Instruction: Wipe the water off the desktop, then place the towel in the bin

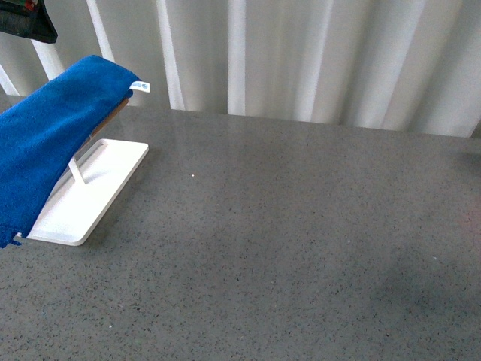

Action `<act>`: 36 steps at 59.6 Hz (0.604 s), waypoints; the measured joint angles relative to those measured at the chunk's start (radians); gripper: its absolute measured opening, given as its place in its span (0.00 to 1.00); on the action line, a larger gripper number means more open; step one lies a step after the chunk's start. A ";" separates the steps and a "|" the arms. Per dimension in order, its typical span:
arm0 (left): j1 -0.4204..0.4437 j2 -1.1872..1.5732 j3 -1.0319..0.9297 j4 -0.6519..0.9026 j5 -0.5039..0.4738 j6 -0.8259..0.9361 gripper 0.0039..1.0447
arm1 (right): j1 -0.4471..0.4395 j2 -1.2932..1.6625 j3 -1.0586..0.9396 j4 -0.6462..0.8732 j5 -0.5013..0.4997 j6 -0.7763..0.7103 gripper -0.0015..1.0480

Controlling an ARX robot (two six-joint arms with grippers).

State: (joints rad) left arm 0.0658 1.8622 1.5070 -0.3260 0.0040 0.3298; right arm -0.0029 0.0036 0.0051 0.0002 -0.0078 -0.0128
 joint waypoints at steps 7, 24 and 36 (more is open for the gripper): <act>0.001 0.097 0.155 -0.103 -0.018 0.014 0.94 | 0.000 0.000 0.000 0.000 0.000 0.000 0.93; 0.005 0.315 0.449 -0.365 0.047 -0.030 0.94 | 0.000 0.000 0.000 0.000 0.000 0.000 0.93; 0.011 0.375 0.499 -0.377 0.043 -0.077 0.94 | 0.000 0.000 0.000 0.000 0.000 0.000 0.93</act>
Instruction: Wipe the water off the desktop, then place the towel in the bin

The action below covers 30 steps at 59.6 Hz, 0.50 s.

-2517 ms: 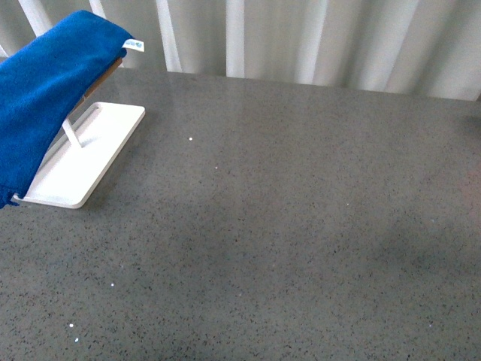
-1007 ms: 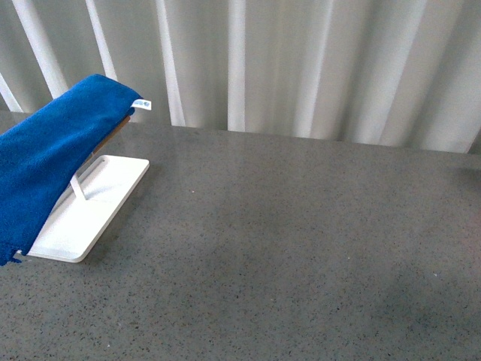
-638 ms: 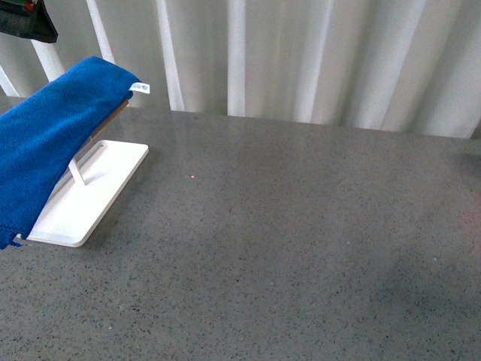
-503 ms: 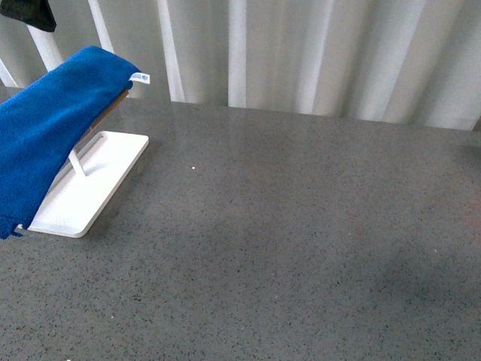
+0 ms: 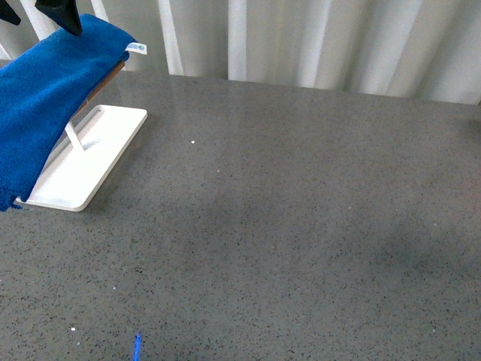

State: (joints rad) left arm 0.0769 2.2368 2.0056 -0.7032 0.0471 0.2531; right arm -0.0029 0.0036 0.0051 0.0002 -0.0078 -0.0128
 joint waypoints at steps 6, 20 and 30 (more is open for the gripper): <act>0.000 0.011 0.006 0.034 -0.003 -0.011 0.94 | 0.000 0.000 0.000 0.000 0.000 0.000 0.93; -0.009 0.040 0.011 0.087 -0.011 -0.018 0.94 | 0.000 0.000 0.000 0.000 0.000 0.000 0.93; -0.016 0.061 0.010 0.122 -0.011 -0.018 0.94 | 0.000 0.000 0.000 0.000 0.000 0.000 0.93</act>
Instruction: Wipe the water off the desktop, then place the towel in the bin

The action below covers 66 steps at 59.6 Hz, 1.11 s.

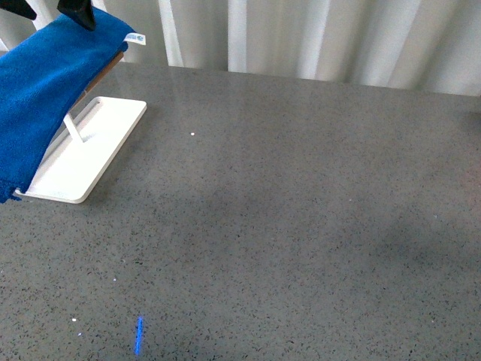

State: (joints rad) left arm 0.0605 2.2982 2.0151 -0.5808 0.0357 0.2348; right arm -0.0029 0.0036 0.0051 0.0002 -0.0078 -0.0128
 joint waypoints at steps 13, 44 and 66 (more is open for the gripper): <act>-0.013 0.002 -0.056 0.049 -0.002 0.008 0.94 | 0.000 0.000 0.000 0.000 0.000 0.000 0.93; -0.023 0.001 -0.117 0.086 -0.019 0.061 0.56 | 0.000 0.000 0.000 0.000 0.000 0.000 0.93; -0.017 -0.024 -0.144 0.110 -0.023 0.078 0.08 | 0.000 0.000 0.000 0.000 0.000 0.000 0.93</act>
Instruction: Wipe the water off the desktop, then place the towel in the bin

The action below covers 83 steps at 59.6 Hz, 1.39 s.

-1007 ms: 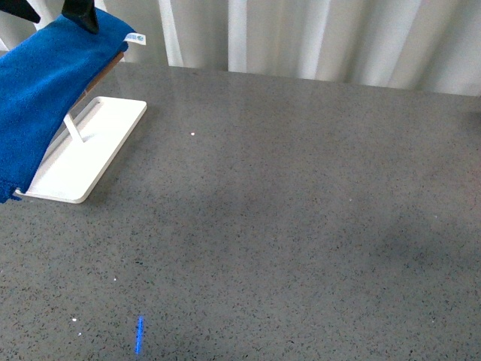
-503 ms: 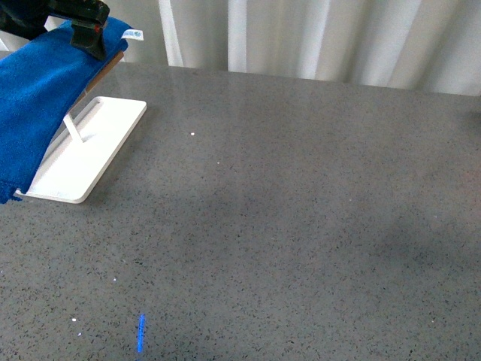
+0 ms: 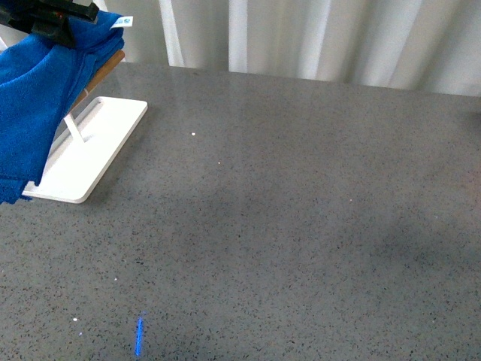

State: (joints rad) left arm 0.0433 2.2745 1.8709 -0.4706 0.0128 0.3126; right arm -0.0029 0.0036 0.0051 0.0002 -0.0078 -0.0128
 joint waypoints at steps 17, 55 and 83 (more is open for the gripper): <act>0.028 -0.055 -0.002 -0.029 0.031 0.014 0.06 | 0.000 0.000 0.000 0.000 0.000 0.000 0.93; -0.176 -0.546 -0.128 0.223 0.352 -0.217 0.06 | 0.000 0.000 0.000 0.000 0.000 0.000 0.93; -0.495 -0.441 -0.595 0.795 0.361 -0.450 0.06 | 0.000 0.000 0.000 0.000 0.000 0.000 0.93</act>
State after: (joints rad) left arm -0.4515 1.8332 1.2755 0.3241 0.3740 -0.1371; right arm -0.0029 0.0036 0.0051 0.0002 -0.0074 -0.0124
